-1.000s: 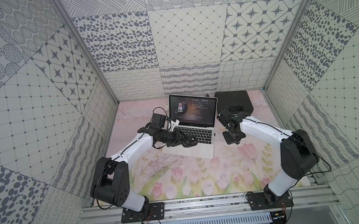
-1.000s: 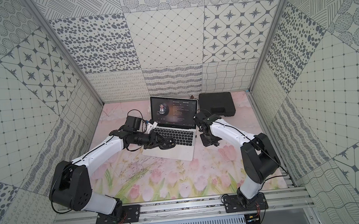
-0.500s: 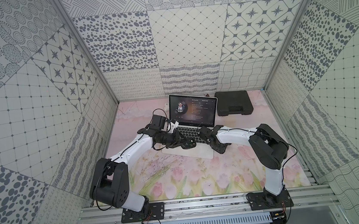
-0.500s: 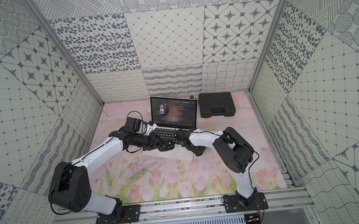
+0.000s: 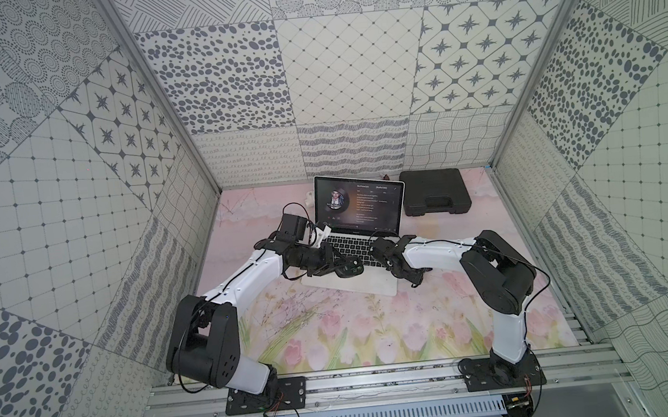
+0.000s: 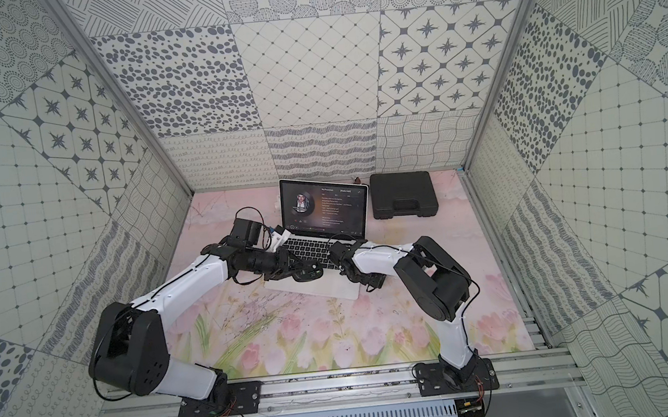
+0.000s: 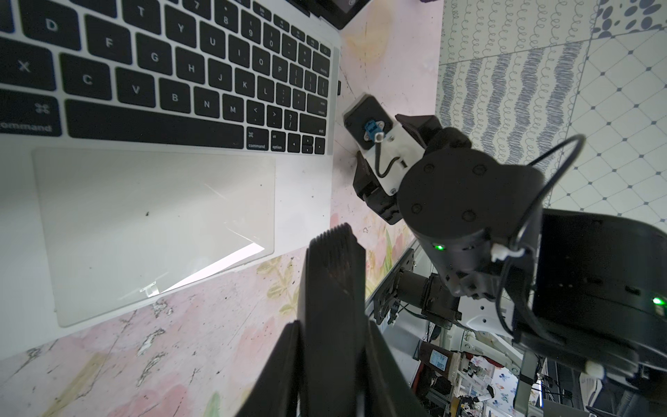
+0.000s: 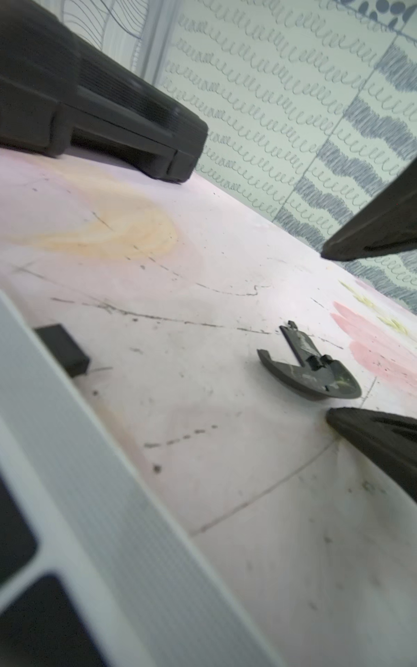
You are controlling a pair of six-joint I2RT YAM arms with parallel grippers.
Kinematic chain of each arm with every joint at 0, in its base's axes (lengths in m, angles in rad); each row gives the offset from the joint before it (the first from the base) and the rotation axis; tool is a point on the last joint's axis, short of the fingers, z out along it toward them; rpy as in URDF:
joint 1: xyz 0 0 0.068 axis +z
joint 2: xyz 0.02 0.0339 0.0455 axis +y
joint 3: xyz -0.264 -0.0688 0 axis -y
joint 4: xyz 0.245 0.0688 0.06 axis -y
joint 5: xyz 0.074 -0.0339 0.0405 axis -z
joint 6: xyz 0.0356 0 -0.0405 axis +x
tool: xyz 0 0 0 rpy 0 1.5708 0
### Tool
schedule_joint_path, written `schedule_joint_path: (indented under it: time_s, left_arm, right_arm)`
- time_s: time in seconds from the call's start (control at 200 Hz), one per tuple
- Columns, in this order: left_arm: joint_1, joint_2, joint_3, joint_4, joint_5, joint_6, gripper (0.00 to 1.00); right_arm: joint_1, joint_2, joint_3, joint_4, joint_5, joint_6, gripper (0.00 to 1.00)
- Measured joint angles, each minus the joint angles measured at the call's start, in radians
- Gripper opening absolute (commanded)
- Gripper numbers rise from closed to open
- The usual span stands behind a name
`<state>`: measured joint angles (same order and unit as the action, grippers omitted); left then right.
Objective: Remove the wireless mouse receiver from the laptop
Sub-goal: Place the mouse at the center of the board.
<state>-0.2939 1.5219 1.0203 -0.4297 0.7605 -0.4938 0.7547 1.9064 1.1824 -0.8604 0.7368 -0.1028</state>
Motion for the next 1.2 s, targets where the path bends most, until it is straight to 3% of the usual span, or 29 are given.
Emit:
schedule_joint_path:
  time_s: [0.235,0.355,0.51,0.665,0.925,1.08,1.14,1.2]
  left_arm:
    - [0.002,-0.015,-0.046,0.026,0.006,-0.005,0.0]
    - [-0.017,-0.027,-0.094,0.06,0.007,-0.012,0.0]
    - [-0.095,-0.018,-0.164,0.119,0.016,-0.018,0.0]
    - [-0.168,0.011,-0.266,0.221,0.042,-0.039,0.0]
    - [-0.236,0.103,-0.355,0.403,0.053,-0.069,0.0]
    - [-0.241,0.156,-0.359,0.495,0.093,-0.079,0.14]
    - [-0.241,0.174,-0.356,0.52,0.106,-0.08,0.25]
    - [-0.241,0.186,-0.354,0.539,0.114,-0.081,0.28]
  right_arm:
    - [-0.003,-0.328,-0.037,0.042,-0.363,0.135,0.79]
    - [-0.073,-0.496,-0.063,0.098,-0.581,0.228,0.79]
    - [-0.192,-0.546,-0.119,0.144,-0.787,0.31,0.79]
    - [-0.225,-0.547,-0.193,0.193,-0.957,0.364,0.78]
    - [-0.262,-0.594,-0.271,0.29,-1.136,0.418,0.79]
    - [-0.275,-0.625,-0.287,0.332,-1.189,0.434,0.79]
    - [-0.279,-0.626,-0.294,0.344,-1.201,0.438,0.79]
    - [-0.28,-0.626,-0.303,0.35,-1.208,0.441,0.79]
